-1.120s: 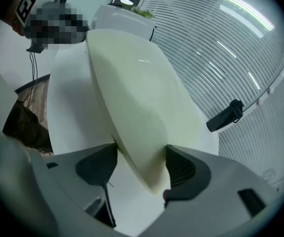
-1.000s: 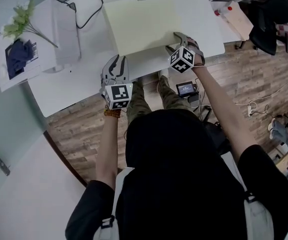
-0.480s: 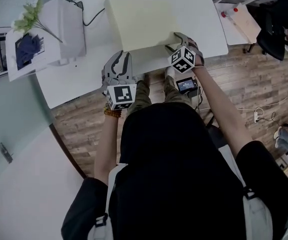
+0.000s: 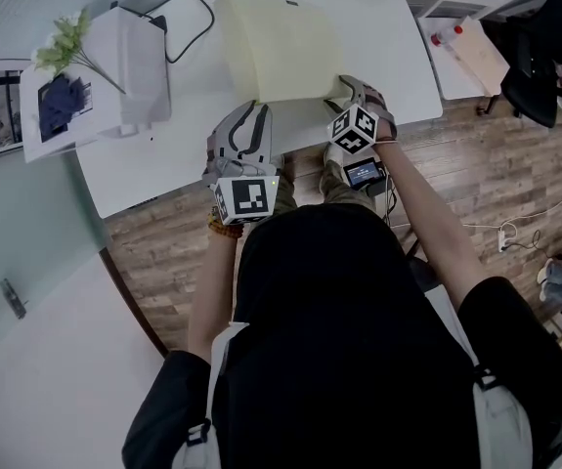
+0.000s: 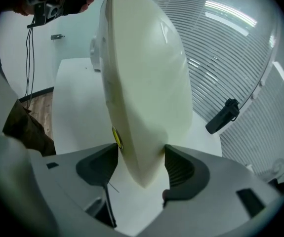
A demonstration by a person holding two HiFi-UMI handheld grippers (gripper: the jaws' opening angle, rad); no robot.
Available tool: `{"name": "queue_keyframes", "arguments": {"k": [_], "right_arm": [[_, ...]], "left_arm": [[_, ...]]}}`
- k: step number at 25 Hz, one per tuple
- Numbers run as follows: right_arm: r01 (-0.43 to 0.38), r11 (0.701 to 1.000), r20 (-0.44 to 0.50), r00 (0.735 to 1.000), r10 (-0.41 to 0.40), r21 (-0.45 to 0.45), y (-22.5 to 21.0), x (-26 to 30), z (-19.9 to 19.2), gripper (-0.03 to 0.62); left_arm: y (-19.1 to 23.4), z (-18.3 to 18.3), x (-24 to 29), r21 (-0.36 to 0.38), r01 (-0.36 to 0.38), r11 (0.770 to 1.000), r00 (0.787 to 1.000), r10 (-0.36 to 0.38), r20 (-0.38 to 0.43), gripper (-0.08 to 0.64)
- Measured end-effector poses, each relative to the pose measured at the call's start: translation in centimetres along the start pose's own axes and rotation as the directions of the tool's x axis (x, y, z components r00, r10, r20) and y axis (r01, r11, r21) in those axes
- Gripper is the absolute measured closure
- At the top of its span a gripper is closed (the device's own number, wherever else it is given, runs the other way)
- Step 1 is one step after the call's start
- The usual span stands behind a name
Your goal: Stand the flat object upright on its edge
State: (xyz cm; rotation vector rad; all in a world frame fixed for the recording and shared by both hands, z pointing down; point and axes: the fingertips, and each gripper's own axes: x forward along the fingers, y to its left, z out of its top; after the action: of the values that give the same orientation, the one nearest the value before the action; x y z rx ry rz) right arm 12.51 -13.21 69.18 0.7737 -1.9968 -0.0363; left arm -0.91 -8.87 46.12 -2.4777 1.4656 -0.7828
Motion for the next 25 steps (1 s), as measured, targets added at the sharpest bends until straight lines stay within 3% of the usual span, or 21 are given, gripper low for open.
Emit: {"name": "queue_keyframes", "arguments": {"k": [4, 15, 20, 25], "right_arm": [[0.002, 1.0, 0.017, 1.0, -0.002, 0.012, -0.2, -0.2, -0.3, 0.304], [0.041, 0.999, 0.065, 0.997, -0.043, 0.03, -0.9, -0.3, -1.4, 0.304], [0.134, 0.991, 0.089, 0.987, -0.133, -0.003, -1.1, -0.6, -1.6, 0.304], [0.222, 0.974, 0.098, 0.969, -0.226, 0.055, -1.2, -0.7, -2.1, 0.304]], "left_arm": [[-0.5, 1.7, 0.3, -0.02, 0.01, 1.0, 0.999, -0.009, 0.035, 0.485], [-3.4, 6.2, 1.5, 0.022, 0.112, 0.993, 0.991, -0.113, 0.071, 0.485], [-4.7, 7.9, 2.3, 0.052, 0.157, 0.986, 0.986, -0.159, 0.053, 0.485], [-6.3, 9.8, 3.3, 0.057, 0.201, 0.978, 0.977, -0.204, 0.063, 0.485]]}}
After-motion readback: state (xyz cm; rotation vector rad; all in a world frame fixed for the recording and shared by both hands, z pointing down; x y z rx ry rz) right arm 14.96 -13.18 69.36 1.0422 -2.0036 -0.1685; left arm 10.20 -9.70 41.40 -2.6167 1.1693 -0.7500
